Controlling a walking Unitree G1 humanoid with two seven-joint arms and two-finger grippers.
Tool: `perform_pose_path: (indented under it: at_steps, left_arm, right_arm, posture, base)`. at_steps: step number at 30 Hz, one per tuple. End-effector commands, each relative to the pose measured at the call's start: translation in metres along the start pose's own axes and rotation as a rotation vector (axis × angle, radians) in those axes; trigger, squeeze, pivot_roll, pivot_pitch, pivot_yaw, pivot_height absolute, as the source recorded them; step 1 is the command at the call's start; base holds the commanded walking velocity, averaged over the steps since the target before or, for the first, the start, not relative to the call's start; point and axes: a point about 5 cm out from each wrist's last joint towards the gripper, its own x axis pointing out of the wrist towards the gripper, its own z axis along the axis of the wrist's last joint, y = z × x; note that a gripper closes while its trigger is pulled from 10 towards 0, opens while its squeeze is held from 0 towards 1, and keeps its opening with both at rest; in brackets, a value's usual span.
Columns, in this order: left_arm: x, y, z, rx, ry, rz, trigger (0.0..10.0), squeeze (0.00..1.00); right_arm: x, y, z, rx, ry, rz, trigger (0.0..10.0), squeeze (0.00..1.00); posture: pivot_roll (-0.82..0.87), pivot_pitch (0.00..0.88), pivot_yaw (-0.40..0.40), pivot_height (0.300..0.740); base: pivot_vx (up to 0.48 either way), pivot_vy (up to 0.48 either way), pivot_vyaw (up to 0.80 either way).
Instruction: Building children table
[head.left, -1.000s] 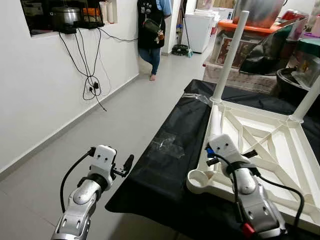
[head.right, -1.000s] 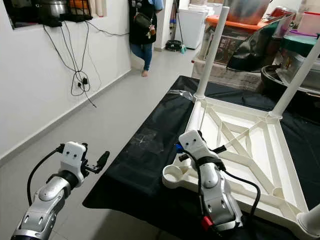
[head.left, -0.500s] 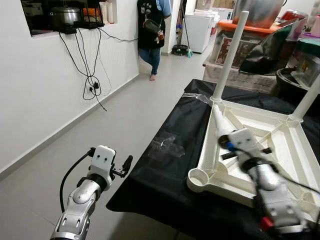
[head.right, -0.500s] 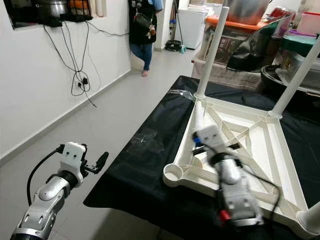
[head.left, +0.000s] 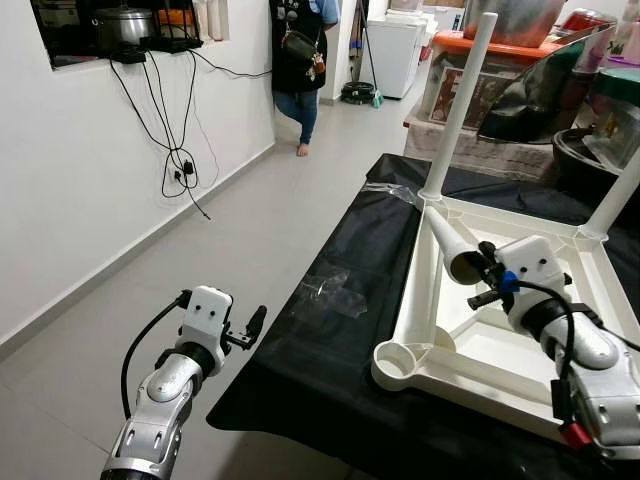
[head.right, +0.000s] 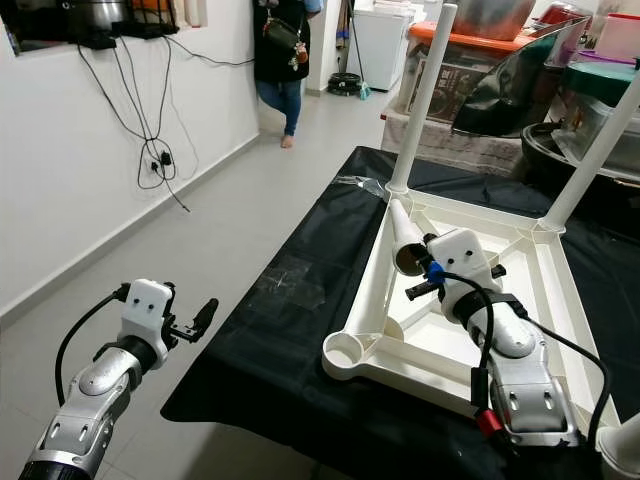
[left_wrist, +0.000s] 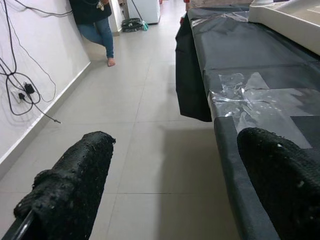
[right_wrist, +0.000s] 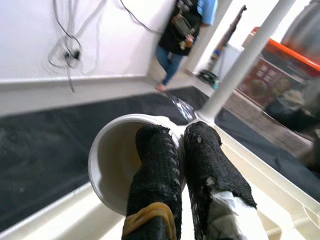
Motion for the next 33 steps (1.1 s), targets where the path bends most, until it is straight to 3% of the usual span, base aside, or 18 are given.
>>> perform_pose_path:
  at_steps: [1, 7, 8, 9, 11, 14, 17, 18, 19, 22, 23, 33]
  left_arm:
    - [0.0, 0.003, -0.003, 0.002, 0.01, 0.004, 10.0, 0.0]
    - [0.0, 0.001, -0.004, 0.001, 0.014, 0.0, 10.0, 0.0]
    - [-0.001, 0.0, -0.005, 0.003, 0.018, -0.002, 10.0, 0.0]
    - [-0.001, 0.0, -0.006, 0.005, 0.021, -0.003, 10.0, 0.0]
    - [-0.001, 0.0, -0.006, 0.005, 0.021, -0.003, 10.0, 0.0]
    - [-0.001, 0.0, -0.006, 0.009, 0.024, -0.001, 10.0, 0.0]
    - [-0.001, 0.0, -0.006, 0.009, 0.024, -0.001, 10.0, 0.0]
    - [-0.001, 0.0, -0.006, 0.011, 0.026, 0.0, 10.0, 0.0]
    - [-0.002, 0.0, -0.007, 0.014, 0.03, 0.001, 10.0, 0.0]
    - [-0.002, 0.001, -0.009, 0.017, 0.034, 0.003, 10.0, 0.0]
    - [-0.002, 0.001, -0.009, 0.017, 0.035, 0.003, 10.0, 0.0]
    - [-0.003, 0.001, -0.012, 0.019, 0.046, 0.008, 10.0, 0.0]
  right_arm:
    - [0.0, -0.014, 0.014, 0.008, -0.082, -0.011, 0.0, 0.0]
    - [0.0, -0.022, 0.013, -0.014, -0.066, -0.048, 0.0, 0.0]
    - [0.001, -0.019, 0.007, -0.033, -0.025, -0.048, 4.4, 0.0]
    - [0.004, -0.012, -0.001, -0.059, 0.027, -0.04, 10.0, 0.0]
    - [0.004, -0.012, -0.001, -0.059, 0.027, -0.04, 10.0, 0.0]
    - [0.008, 0.009, -0.017, -0.046, 0.125, -0.006, 10.0, 0.0]
    - [0.008, 0.009, -0.017, -0.046, 0.125, -0.006, 10.0, 0.0]
    - [0.009, 0.015, -0.021, -0.025, 0.147, 0.011, 10.0, 0.27]
    - [0.01, 0.02, -0.026, -0.016, 0.182, 0.019, 10.0, 1.0]
    - [0.012, 0.022, -0.032, -0.025, 0.225, 0.018, 10.0, 1.0]
    - [0.014, 0.022, -0.033, -0.029, 0.237, 0.018, 10.0, 0.0]
    - [0.021, 0.032, -0.042, -0.018, 0.29, -0.031, 10.0, 0.0]
  posture:
    - [0.03, 0.0, -0.069, 0.74]
    - [0.03, 0.0, -0.067, 0.74]
    - [0.03, 0.0, -0.068, 0.74]
    - [0.03, 0.0, -0.068, 0.74]
    - [0.03, 0.0, -0.068, 0.74]
    - [0.04, 0.0, -0.071, 0.74]
    - [0.04, 0.0, -0.071, 0.74]
    - [0.04, 0.0, -0.073, 0.74]
    - [0.04, 0.0, -0.075, 0.74]
    - [0.04, 0.0, -0.075, 0.74]
    - [0.04, 0.0, -0.078, 0.74]
    - [0.04, 0.0, -0.083, 0.74]
  base:
    - [0.0, 0.0, 0.0]
    - [0.0, 0.0, 0.0]
    - [0.0, 0.0, 0.0]
    - [0.0, 0.0, 0.0]
    - [0.0, 0.0, 0.0]
    - [0.0, 0.0, 0.0]
    - [0.0, 0.0, 0.0]
    - [0.0, 0.0, 0.0]
    - [0.0, 0.0, 0.0]
    - [0.0, 0.0, 0.0]
    - [0.0, 0.0, 0.0]
    - [0.0, 0.0, 0.0]
